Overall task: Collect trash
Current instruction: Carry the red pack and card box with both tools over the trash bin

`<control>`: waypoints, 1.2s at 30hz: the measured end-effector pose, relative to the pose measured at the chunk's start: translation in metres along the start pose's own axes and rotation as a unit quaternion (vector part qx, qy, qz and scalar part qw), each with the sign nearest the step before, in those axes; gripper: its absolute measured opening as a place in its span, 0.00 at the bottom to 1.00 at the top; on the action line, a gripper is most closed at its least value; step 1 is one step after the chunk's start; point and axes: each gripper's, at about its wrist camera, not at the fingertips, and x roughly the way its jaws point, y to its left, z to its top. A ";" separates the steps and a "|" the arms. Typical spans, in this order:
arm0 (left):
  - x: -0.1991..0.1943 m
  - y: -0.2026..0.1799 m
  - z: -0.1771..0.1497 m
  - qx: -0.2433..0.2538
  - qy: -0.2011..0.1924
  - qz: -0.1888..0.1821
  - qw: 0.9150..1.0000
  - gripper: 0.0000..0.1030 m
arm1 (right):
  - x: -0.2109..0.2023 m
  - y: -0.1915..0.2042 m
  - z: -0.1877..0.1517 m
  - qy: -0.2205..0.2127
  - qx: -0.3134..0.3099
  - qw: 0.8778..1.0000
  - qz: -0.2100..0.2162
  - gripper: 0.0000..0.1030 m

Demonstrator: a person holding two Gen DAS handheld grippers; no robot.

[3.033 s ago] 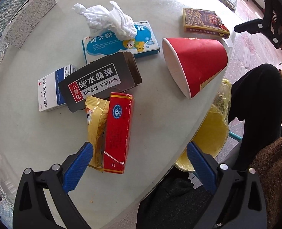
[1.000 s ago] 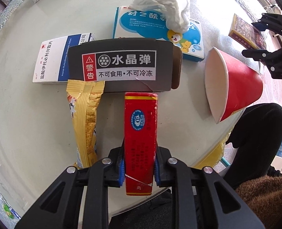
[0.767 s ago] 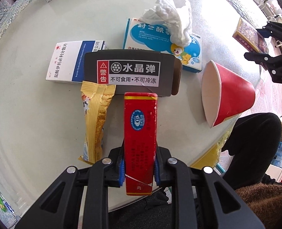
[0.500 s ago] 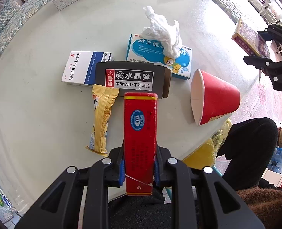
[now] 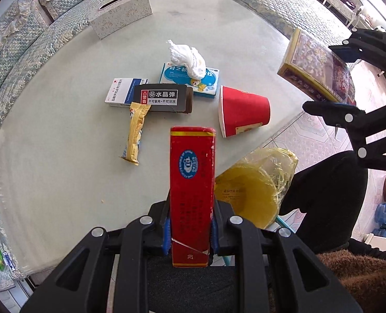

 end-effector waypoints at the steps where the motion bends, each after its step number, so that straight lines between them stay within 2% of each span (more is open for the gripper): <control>1: -0.002 -0.003 -0.007 0.000 -0.001 0.001 1.000 0.22 | -0.003 0.007 -0.004 -0.001 -0.003 1.000 0.002 0.60; 10: -0.002 -0.028 -0.058 -0.004 -0.004 -0.003 1.000 0.22 | -0.021 0.058 -0.038 -0.011 -0.023 1.000 -0.001 0.60; 16: 0.016 -0.035 -0.070 -0.011 -0.003 -0.012 1.000 0.22 | -0.016 0.083 -0.058 -0.011 -0.035 0.999 0.000 0.60; 24: 0.050 -0.041 -0.080 -0.028 -0.012 -0.014 0.999 0.22 | 0.013 0.102 -0.075 -0.011 -0.043 0.999 -0.010 0.60; 28: 0.074 -0.044 -0.086 -0.041 -0.016 -0.029 0.999 0.22 | 0.034 0.111 -0.085 -0.011 -0.042 0.999 -0.006 0.60; 33: 0.106 -0.050 -0.096 -0.053 -0.018 -0.018 0.998 0.22 | 0.064 0.119 -0.097 -0.002 -0.041 0.999 -0.004 0.60; 36: 0.124 -0.054 -0.101 -0.056 -0.018 -0.019 0.998 0.22 | 0.080 0.123 -0.106 0.000 -0.044 0.999 -0.016 0.60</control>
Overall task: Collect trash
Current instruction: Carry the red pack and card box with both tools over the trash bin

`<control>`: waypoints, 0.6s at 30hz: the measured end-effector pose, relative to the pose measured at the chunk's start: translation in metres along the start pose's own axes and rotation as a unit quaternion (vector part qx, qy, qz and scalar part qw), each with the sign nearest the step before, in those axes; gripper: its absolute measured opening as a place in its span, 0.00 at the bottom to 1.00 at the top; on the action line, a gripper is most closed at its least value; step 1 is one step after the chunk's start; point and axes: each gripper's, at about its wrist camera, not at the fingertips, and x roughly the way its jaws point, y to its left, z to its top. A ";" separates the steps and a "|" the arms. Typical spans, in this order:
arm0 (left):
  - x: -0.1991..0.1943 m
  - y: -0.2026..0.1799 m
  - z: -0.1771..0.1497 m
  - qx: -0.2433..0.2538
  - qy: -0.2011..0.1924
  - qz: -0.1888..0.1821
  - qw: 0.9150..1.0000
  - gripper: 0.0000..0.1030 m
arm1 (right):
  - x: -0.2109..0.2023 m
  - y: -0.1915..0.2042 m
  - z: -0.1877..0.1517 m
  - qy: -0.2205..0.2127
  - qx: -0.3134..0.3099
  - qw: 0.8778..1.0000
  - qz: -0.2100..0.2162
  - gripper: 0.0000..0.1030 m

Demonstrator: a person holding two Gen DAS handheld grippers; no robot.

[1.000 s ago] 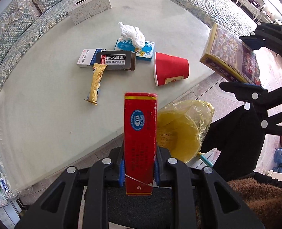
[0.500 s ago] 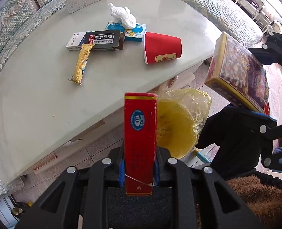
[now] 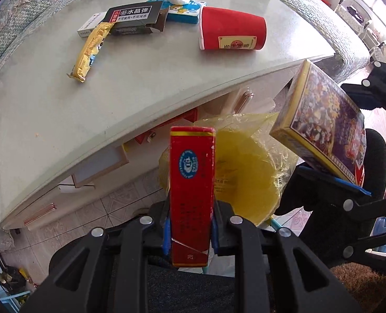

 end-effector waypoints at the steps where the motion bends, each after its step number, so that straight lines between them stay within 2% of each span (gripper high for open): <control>1: 0.005 -0.001 -0.003 -0.001 0.000 0.002 1.000 0.22 | 0.005 0.002 -0.003 0.002 0.000 1.000 0.000 0.60; 18: 0.089 -0.016 -0.021 -0.002 0.045 0.023 0.999 0.22 | 0.087 0.013 -0.027 0.053 0.023 0.998 0.034 0.60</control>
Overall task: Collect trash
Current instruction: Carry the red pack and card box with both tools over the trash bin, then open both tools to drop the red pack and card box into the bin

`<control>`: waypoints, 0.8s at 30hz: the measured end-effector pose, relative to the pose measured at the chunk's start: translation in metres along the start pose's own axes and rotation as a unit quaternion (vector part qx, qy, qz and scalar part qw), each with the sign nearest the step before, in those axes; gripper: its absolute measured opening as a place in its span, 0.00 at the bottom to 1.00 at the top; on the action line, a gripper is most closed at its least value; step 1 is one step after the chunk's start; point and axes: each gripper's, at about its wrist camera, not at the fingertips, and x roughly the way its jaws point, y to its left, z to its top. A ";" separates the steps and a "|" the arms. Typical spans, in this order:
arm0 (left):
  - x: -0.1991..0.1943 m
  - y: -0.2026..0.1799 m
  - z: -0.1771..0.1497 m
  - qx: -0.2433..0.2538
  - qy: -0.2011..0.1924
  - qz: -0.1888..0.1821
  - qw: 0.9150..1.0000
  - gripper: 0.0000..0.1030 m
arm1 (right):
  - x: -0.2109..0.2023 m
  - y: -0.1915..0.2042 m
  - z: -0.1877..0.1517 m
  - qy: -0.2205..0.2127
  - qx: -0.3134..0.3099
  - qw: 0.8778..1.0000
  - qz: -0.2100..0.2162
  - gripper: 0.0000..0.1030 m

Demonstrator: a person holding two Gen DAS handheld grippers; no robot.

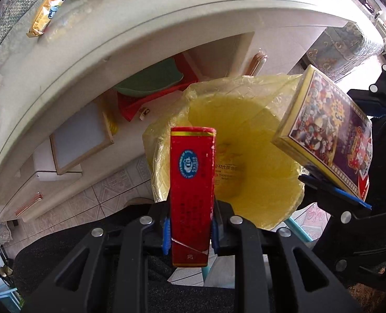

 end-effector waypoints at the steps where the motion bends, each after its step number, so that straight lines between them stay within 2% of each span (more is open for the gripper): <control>1: 0.005 -0.001 -0.001 -0.001 0.005 -0.002 1.000 0.22 | 0.004 -0.001 0.000 0.002 0.003 1.000 0.003 0.60; 24: 0.106 0.014 -0.005 -0.064 0.085 -0.061 0.992 0.22 | 0.098 -0.005 0.000 0.063 0.039 0.997 0.038 0.60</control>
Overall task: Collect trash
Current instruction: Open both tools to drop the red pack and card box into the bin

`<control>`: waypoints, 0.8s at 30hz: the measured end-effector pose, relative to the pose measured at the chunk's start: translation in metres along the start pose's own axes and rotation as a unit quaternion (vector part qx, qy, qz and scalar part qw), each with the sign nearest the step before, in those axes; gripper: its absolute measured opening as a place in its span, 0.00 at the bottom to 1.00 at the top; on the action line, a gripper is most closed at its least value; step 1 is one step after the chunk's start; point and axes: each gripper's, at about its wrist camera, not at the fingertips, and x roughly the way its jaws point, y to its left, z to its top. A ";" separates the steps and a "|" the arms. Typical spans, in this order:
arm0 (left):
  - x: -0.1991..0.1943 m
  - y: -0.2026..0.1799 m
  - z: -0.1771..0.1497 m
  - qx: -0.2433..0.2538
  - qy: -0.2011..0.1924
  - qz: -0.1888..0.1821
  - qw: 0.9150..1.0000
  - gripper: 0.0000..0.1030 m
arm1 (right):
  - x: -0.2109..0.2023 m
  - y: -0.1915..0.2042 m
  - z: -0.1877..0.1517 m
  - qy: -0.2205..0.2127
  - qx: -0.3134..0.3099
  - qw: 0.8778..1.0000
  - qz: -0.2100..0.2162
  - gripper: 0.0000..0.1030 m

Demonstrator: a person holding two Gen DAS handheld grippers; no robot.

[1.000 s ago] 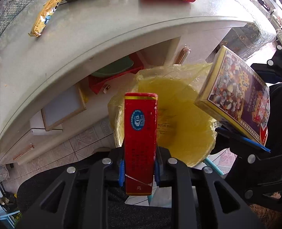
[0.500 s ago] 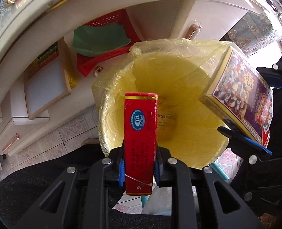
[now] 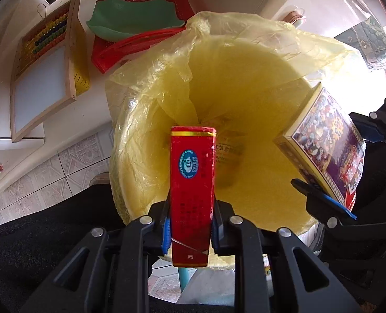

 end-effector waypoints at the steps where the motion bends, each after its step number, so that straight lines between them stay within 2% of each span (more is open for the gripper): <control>1: 0.004 0.001 0.002 -0.002 0.006 -0.005 1.000 0.22 | 0.003 -0.002 -0.001 0.003 0.002 1.000 0.005 0.60; 8: 0.021 0.010 0.007 -0.019 0.030 -0.045 0.998 0.22 | 0.026 -0.005 -0.002 0.018 0.004 1.000 0.020 0.59; 16: 0.038 0.009 0.010 -0.017 0.051 -0.024 0.998 0.22 | 0.037 0.003 0.004 0.021 0.007 0.999 0.030 0.59; 18: 0.042 0.011 0.013 -0.024 0.060 -0.040 0.997 0.22 | 0.039 0.004 0.006 0.021 0.006 0.999 0.031 0.59; 20: 0.044 0.010 0.015 -0.026 0.065 -0.037 0.997 0.23 | 0.041 0.005 0.006 0.021 -0.001 0.999 0.031 0.60; 21: 0.045 0.011 0.015 -0.029 0.069 -0.033 0.997 0.28 | 0.042 0.004 0.006 0.023 -0.003 0.999 0.027 0.62; 22: 0.045 0.010 0.016 -0.029 0.070 -0.033 0.997 0.32 | 0.044 0.004 0.006 0.024 -0.001 0.999 0.022 0.71; 23: 0.044 0.010 0.017 -0.028 0.069 -0.032 0.997 0.46 | 0.044 0.003 0.006 0.023 0.001 0.999 0.024 0.76; 24: 0.043 0.010 0.018 -0.030 0.067 -0.029 0.997 0.58 | 0.044 0.003 0.005 0.023 0.003 0.999 0.027 0.76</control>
